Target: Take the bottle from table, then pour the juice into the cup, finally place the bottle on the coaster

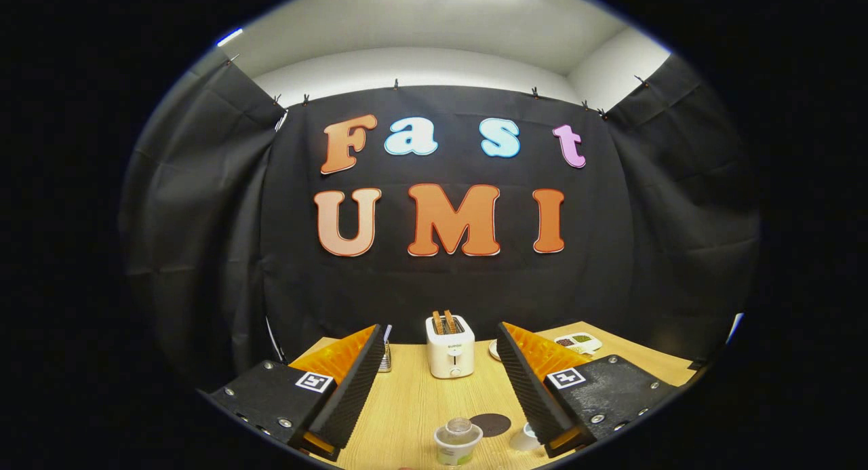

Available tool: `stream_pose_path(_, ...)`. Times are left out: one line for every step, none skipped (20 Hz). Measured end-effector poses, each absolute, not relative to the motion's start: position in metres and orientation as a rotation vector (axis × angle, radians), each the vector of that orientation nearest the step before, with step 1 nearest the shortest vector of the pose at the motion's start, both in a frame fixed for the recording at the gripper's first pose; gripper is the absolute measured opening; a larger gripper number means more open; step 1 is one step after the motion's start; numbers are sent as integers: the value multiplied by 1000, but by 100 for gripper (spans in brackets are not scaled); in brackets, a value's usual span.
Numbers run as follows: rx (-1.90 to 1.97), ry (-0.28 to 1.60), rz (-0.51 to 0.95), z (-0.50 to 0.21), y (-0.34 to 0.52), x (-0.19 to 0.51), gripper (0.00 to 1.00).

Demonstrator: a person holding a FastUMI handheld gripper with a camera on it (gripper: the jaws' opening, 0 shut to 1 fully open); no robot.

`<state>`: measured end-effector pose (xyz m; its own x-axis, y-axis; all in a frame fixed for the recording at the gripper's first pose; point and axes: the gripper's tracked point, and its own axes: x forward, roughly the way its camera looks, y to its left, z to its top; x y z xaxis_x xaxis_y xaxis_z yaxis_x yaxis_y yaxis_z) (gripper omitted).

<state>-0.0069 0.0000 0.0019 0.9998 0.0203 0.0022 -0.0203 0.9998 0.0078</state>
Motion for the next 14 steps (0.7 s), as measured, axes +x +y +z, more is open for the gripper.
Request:
stream_pose_path(8,-1,18,1,0,-7,99)
stream_pose_path(10,0,20,1,0,-7,99)
stream_pose_path(12,2,21,0,0,-7,99)
stream_pose_path(14,3,22,0,0,-7,99)
stream_pose_path(13,5,23,-1,0,-6,99)
stream_pose_path(10,5,21,-1,-1,-7,98)
stream_pose_path(8,6,21,-1,-1,-7,98)
stream_pose_path(8,5,23,-1,0,-7,99)
stream_pose_path(9,5,26,-2,1,-7,99)
stream_pose_path(10,6,28,-1,1,-7,99)
stream_pose_path(10,7,29,-2,1,-7,99)
stream_pose_path(12,9,28,-3,0,-8,98)
stream_pose_path(13,10,26,-4,-1,-6,99)
stream_pose_path(16,15,24,-7,-1,-6,99)
